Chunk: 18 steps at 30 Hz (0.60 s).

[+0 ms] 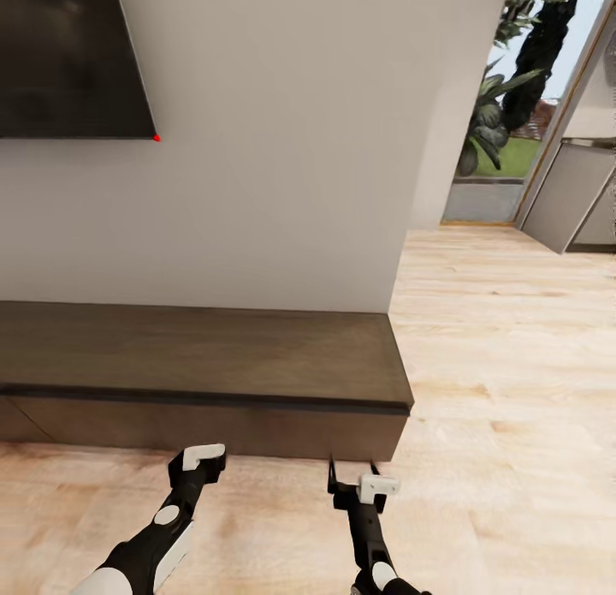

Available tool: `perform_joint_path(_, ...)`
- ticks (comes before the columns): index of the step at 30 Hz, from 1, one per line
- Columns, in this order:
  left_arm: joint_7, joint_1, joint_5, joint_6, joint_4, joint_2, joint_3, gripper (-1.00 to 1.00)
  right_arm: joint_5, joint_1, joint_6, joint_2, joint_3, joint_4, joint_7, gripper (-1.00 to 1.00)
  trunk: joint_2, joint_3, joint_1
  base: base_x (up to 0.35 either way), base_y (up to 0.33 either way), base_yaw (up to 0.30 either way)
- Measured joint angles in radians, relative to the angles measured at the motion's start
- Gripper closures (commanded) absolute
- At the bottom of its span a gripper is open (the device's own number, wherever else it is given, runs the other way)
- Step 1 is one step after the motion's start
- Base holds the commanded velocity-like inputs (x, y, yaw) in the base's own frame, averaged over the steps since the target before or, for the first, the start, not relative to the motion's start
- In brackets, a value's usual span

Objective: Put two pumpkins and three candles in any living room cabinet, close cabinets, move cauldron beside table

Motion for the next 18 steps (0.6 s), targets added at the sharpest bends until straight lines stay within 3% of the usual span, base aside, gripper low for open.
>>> perform_joint_path(3,-0.001,0.0,0.001,0.005,-0.001,0.0,0.001,-1.0,-0.055,0.0,0.044,-0.002,0.0,-0.007,0.004,-1.0,0.0,0.0,0.0,-0.333,0.0,0.0)
perform_joint_path(7,-0.002,0.0,0.001,0.032,-0.002,0.001,-0.002,-1.0,-0.153,0.0,0.238,-0.006,0.0,-0.085,0.007,-1.0,0.0,0.0,0.0,-0.323,0.0,0.0)
perform_joint_path(10,-0.001,0.0,0.0,0.082,-0.006,0.0,-0.004,-1.0,-0.178,0.0,0.344,-0.007,0.0,-0.165,0.003,-1.0,0.0,0.0,0.0,-0.194,0.0,0.0)
perform_joint_path(12,-0.001,0.0,0.0,0.173,-0.019,0.001,0.001,-1.0,-0.191,0.0,0.447,-0.008,0.0,-0.253,-0.002,-1.0,0.0,0.0,0.0,-0.074,0.0,0.0)
perform_joint_path(15,-0.003,0.0,0.005,0.431,-0.082,0.011,0.009,-1.0,-0.235,0.002,0.635,-0.018,-0.027,-0.414,-0.033,-1.0,0.0,0.0,-0.001,-0.029,0.0,0.0)
perform_joint_path(18,-0.006,0.0,0.024,0.672,-0.206,0.046,0.037,-1.0,-0.27,0.003,0.762,-0.029,-0.053,-0.499,-0.105,-1.0,0.0,0.0,-0.001,-0.008,0.0,0.0)
